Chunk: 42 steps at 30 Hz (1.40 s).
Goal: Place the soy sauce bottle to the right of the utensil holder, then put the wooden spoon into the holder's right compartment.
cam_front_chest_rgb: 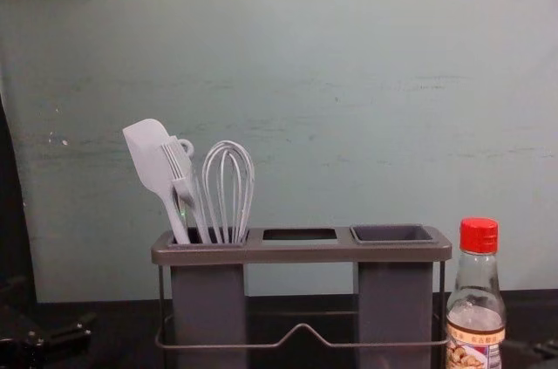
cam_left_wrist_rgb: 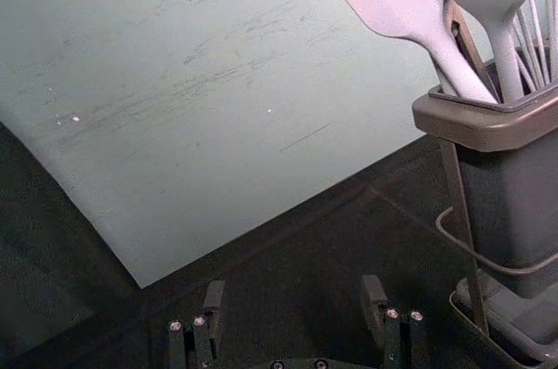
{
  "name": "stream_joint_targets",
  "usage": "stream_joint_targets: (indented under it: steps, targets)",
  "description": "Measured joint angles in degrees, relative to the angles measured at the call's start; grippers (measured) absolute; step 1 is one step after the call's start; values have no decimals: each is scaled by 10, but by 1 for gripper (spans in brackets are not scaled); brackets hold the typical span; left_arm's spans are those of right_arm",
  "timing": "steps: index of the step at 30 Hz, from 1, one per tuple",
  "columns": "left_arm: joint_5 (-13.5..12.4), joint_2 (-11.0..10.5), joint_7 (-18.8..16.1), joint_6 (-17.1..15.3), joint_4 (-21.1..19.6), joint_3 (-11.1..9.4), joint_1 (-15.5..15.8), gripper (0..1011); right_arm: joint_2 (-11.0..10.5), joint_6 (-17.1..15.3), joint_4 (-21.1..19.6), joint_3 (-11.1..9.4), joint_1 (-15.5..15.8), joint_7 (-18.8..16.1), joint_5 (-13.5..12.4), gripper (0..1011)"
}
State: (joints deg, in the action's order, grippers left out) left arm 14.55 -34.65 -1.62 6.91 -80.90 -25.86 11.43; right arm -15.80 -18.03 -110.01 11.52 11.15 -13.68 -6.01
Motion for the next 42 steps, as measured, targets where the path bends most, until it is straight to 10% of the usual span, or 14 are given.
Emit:
stream_joint_targets:
  steps: [3,15,42]
  targets:
    - [0,0,0,0,0,0,0,1000,-13,-113,-13,6,-32,-14,-7,1003]
    - [0,0,0,0,0,0,0,1000,-19,-295,15,52,-126,-35,24,1003]
    - [0,0,0,0,0,0,0,1000,11,-397,85,66,-208,-74,59,1003]
